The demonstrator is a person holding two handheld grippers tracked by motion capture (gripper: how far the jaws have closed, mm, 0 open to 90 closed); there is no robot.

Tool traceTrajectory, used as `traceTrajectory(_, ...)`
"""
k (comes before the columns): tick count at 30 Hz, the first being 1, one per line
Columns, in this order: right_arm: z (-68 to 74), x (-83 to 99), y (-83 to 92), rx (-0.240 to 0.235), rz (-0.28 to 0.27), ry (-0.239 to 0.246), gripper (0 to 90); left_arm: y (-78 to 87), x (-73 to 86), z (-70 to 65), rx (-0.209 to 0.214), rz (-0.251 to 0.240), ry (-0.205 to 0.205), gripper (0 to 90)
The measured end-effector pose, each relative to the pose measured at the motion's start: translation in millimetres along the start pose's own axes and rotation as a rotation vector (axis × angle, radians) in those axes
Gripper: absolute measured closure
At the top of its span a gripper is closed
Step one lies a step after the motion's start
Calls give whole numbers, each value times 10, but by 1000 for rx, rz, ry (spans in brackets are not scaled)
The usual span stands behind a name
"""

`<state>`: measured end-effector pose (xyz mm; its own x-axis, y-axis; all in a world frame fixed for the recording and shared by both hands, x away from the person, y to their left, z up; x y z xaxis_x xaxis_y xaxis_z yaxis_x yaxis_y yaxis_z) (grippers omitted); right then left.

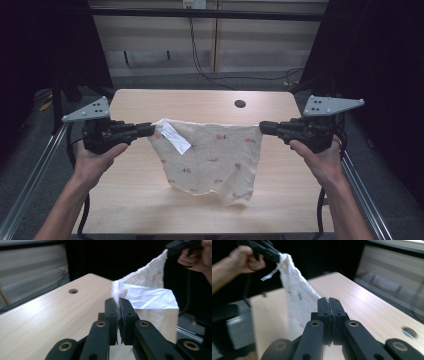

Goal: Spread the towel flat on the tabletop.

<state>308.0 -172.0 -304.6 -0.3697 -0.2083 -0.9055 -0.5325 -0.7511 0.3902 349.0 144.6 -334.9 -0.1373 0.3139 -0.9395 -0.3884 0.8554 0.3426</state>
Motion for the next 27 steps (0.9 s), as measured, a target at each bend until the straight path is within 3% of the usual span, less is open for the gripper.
traceTrajectory(1,-124,140,-94,10,18,-23,889,-112,120,88,-6,17,34,863)
traceTrajectory(4,-259,282,-185,25,38,-52,889,-229,227,160,-7,40,55,863)
traceTrajectory(5,-395,409,-277,38,58,-78,889,-340,307,217,-16,56,63,863)
traceTrajectory(8,-499,478,-344,47,70,-96,889,-437,360,267,-14,59,85,863)
traceTrajectory(12,-761,629,-567,84,119,-106,888,-618,513,393,-20,97,126,861)
traceTrajectory(15,-887,699,-696,80,128,-140,888,-678,604,456,-31,129,132,861)
traceTrajectory(20,-1008,769,-855,73,125,-171,888,-741,716,538,-27,129,169,861)
traceTrajectory(21,-1079,814,-936,81,130,-183,888,-813,805,584,-31,146,183,861)
traceTrajectory(27,-1271,968,-1146,100,144,-216,888,-974,966,702,-28,165,208,858)
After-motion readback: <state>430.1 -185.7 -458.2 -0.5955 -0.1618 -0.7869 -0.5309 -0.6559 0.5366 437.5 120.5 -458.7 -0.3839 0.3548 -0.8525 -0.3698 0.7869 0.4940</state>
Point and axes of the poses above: each handheld gripper's, and its own axes: y roughly backward along the jaws, x roughly out of its underside, z roughly to its left, the point moved 9 cm from there along -y, roughly forward along the jaws, and after that the axes turned 8 degrees about -y, right-handed, at the moved point
